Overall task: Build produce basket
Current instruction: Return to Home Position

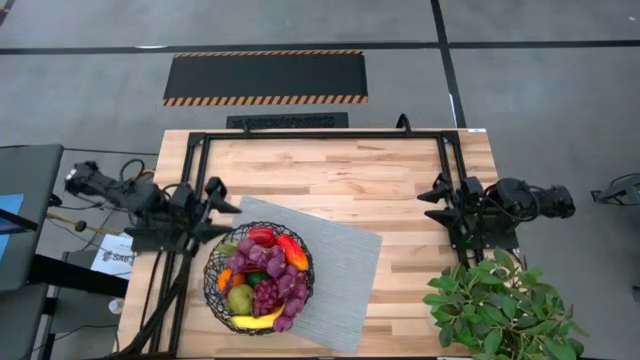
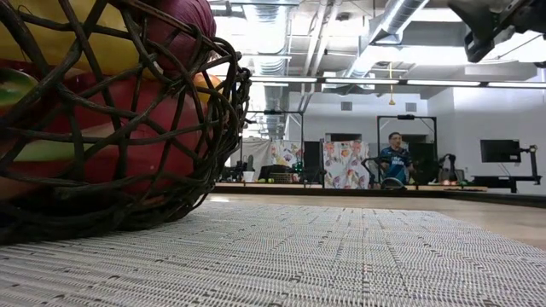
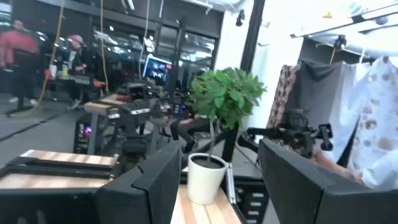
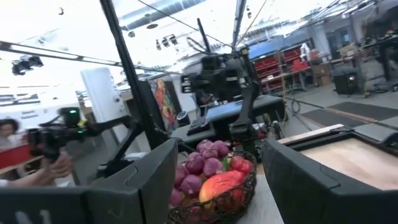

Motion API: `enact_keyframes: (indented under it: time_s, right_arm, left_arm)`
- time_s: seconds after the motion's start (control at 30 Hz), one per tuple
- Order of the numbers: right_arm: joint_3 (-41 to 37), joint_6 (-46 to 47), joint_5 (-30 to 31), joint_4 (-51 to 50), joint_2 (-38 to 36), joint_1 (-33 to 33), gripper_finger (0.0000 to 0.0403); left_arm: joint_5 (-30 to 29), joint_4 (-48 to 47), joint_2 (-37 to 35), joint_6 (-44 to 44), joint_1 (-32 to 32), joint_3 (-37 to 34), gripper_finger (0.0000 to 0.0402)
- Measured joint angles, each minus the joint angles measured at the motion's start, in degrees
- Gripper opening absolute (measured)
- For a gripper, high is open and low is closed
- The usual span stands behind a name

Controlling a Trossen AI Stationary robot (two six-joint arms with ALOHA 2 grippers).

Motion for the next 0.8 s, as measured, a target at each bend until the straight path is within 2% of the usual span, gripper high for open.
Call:
enact_keyframes:
  time_s: [0.17,0.4,0.8]
  right_arm:
    - [0.0,2.99,-4.68,-0.25,-0.27,-4.09,0.0255]
    - [0.04,2.81,-8.96,-3.15,-0.88,-11.69,0.0255]
    - [0.02,2.14,-16.05,-5.41,-0.85,-21.26,0.0255]
  left_arm:
    - [5.25,-0.54,-4.4,-0.36,6.53,-2.78,0.0201]
    - [5.4,-4.13,-7.16,-0.07,12.79,-5.71,0.0201]
    - [8.33,5.44,-18.02,-4.03,20.6,-21.38,0.0201]
